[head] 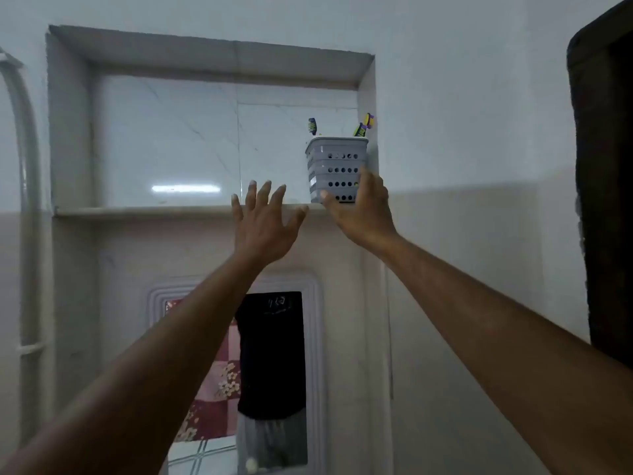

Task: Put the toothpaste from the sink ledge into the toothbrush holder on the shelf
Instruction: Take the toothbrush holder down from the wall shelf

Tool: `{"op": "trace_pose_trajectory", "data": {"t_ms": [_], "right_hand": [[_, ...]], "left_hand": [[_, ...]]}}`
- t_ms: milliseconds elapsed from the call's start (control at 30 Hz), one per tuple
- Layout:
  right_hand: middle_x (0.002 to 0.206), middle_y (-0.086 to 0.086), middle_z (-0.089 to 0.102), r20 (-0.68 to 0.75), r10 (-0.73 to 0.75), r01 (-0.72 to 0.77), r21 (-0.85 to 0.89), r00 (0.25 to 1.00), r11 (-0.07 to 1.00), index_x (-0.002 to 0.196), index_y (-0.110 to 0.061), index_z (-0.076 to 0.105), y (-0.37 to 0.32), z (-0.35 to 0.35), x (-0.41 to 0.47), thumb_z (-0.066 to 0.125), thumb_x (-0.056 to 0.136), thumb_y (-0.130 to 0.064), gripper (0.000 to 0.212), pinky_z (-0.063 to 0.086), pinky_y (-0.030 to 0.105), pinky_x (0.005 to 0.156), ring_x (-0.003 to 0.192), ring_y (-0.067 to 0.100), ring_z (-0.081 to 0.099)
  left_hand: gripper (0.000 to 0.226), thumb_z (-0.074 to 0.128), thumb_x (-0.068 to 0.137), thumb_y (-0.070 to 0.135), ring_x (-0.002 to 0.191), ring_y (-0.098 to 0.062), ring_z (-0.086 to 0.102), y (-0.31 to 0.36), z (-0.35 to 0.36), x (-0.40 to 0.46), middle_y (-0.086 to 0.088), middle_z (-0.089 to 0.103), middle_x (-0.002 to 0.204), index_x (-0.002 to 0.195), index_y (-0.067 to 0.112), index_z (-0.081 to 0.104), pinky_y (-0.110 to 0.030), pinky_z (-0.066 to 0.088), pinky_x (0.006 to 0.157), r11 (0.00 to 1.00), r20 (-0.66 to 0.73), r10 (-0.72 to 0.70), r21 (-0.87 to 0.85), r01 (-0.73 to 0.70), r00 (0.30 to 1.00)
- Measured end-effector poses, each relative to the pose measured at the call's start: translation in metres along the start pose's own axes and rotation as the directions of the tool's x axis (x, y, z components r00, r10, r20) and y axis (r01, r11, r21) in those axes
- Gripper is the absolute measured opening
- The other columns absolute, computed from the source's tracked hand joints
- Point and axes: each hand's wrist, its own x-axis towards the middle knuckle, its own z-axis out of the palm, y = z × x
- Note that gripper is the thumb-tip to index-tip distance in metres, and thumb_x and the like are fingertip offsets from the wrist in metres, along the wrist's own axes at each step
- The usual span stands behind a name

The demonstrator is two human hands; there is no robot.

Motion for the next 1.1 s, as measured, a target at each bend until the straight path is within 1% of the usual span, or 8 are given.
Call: {"op": "trace_pose_trajectory", "data": {"t_ms": [100, 200, 400, 567, 767, 867, 967, 1100], "right_hand": [[0.171, 0.014, 0.035, -0.069, -0.002, -0.004, -0.094, 0.998, 0.996, 0.171, -0.009, 0.026, 0.003, 0.019, 0.015, 0.076, 0.097, -0.062, 0.103, 0.042, 0.052, 0.122, 0.154, 0.036, 0.036], [0.167, 0.015, 0.039, -0.106, 0.038, -0.048, -0.089, 0.994, 0.995, 0.171, -0.009, 0.025, 0.009, 0.030, 0.027, 0.079, 0.094, -0.063, 0.108, 0.046, 0.052, 0.119, 0.150, 0.037, 0.041], [0.157, 0.008, 0.053, -0.120, 0.074, -0.070, 0.031, 0.990, 0.997, 0.170, -0.013, 0.027, 0.020, 0.041, 0.036, 0.084, 0.070, -0.078, 0.132, 0.058, 0.054, 0.112, 0.142, 0.031, 0.057], [0.150, 0.004, 0.058, -0.160, 0.079, -0.064, 0.096, 0.984, 0.993, 0.165, -0.017, 0.036, 0.018, 0.031, 0.030, 0.094, 0.067, -0.066, 0.124, 0.062, 0.048, 0.105, 0.133, 0.027, 0.065], [0.159, 0.006, 0.052, -0.233, 0.101, -0.049, 0.219, 0.967, 0.975, 0.174, -0.013, 0.018, 0.009, 0.003, 0.007, 0.094, 0.067, -0.071, 0.144, 0.060, 0.045, 0.109, 0.143, 0.027, 0.058], [0.160, 0.001, 0.057, -0.285, 0.126, -0.037, 0.300, 0.950, 0.953, 0.171, -0.013, 0.028, -0.001, -0.014, -0.005, 0.097, 0.054, -0.078, 0.150, 0.059, 0.045, 0.112, 0.143, 0.021, 0.061], [0.151, -0.005, 0.065, -0.279, 0.127, -0.025, 0.342, 0.952, 0.939, 0.161, -0.016, 0.039, -0.005, -0.029, -0.032, 0.102, 0.053, -0.073, 0.137, 0.061, 0.040, 0.107, 0.133, 0.016, 0.068], [0.144, -0.005, 0.066, -0.199, 0.133, -0.050, 0.376, 0.971, 0.925, 0.151, -0.017, 0.046, 0.006, -0.043, -0.085, 0.107, 0.061, -0.062, 0.118, 0.066, 0.032, 0.097, 0.125, 0.014, 0.070]], "left_hand": [[0.072, 0.027, 0.104, 0.076, 0.165, -0.024, 0.018, -0.008, 0.016, 0.005, 0.002, 0.043, 0.169, 0.156, 0.032, 0.051, -0.052, -0.008, 0.132, 1.000, -0.106, 0.001, 0.030, 0.002, 0.994], [0.061, 0.038, 0.105, 0.072, 0.154, -0.023, 0.039, -0.012, 0.031, 0.000, 0.008, 0.066, 0.145, 0.141, 0.032, 0.066, -0.050, 0.002, 0.133, 0.999, -0.259, 0.032, 0.015, -0.029, 0.965], [0.060, 0.043, 0.105, 0.072, 0.137, -0.022, 0.054, -0.010, 0.035, 0.000, 0.006, 0.072, 0.125, 0.133, 0.028, 0.072, -0.049, 0.008, 0.133, 1.000, -0.331, 0.024, 0.007, -0.023, 0.943], [0.060, 0.043, 0.104, 0.071, 0.135, -0.024, 0.055, -0.008, 0.029, 0.000, 0.004, 0.073, 0.126, 0.131, 0.026, 0.073, -0.049, 0.010, 0.132, 1.000, -0.293, 0.000, -0.005, -0.002, 0.956], [0.066, 0.044, 0.104, 0.068, 0.147, -0.028, 0.047, -0.002, 0.005, -0.004, -0.004, 0.067, 0.145, 0.142, 0.019, 0.067, -0.051, 0.011, 0.133, 0.995, -0.148, -0.038, -0.094, 0.024, 0.988], [0.066, 0.047, 0.103, 0.068, 0.146, -0.027, 0.048, 0.010, -0.008, -0.017, -0.004, 0.062, 0.150, 0.146, 0.020, 0.062, -0.052, 0.028, 0.127, 0.977, -0.127, -0.077, -0.206, 0.049, 0.989], [0.067, 0.047, 0.102, 0.071, 0.139, -0.027, 0.055, 0.022, -0.017, -0.042, -0.003, 0.063, 0.148, 0.146, 0.022, 0.061, -0.055, 0.043, 0.116, 0.958, -0.106, -0.101, -0.279, 0.068, 0.989], [0.064, 0.050, 0.102, 0.070, 0.137, -0.024, 0.055, 0.031, -0.019, -0.094, -0.002, 0.063, 0.147, 0.144, 0.024, 0.061, -0.056, 0.045, 0.114, 0.953, -0.024, -0.101, -0.288, 0.090, 0.995]]}}
